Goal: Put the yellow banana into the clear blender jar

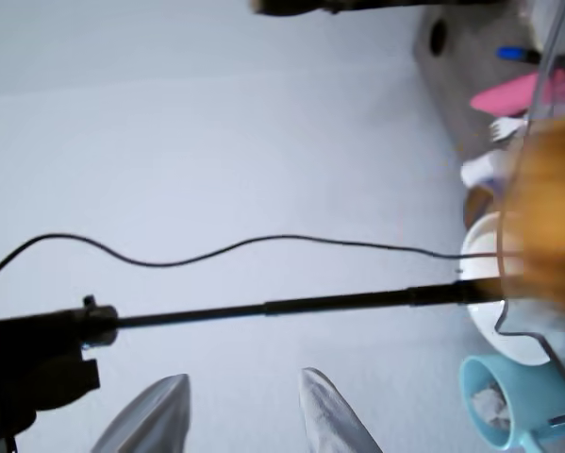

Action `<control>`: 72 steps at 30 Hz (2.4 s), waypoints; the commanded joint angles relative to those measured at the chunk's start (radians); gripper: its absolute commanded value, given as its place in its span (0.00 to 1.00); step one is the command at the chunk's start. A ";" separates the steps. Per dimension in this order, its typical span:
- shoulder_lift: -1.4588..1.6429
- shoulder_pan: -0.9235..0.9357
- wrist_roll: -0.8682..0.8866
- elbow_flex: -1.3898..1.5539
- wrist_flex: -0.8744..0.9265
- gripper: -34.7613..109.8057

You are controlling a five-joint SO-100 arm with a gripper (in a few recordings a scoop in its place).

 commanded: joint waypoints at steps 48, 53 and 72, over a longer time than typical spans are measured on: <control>1.190 -0.238 -0.038 1.717 0.247 0.24; 1.190 -0.184 -0.037 1.813 0.216 0.24; 1.190 -0.176 -0.041 1.902 0.310 0.24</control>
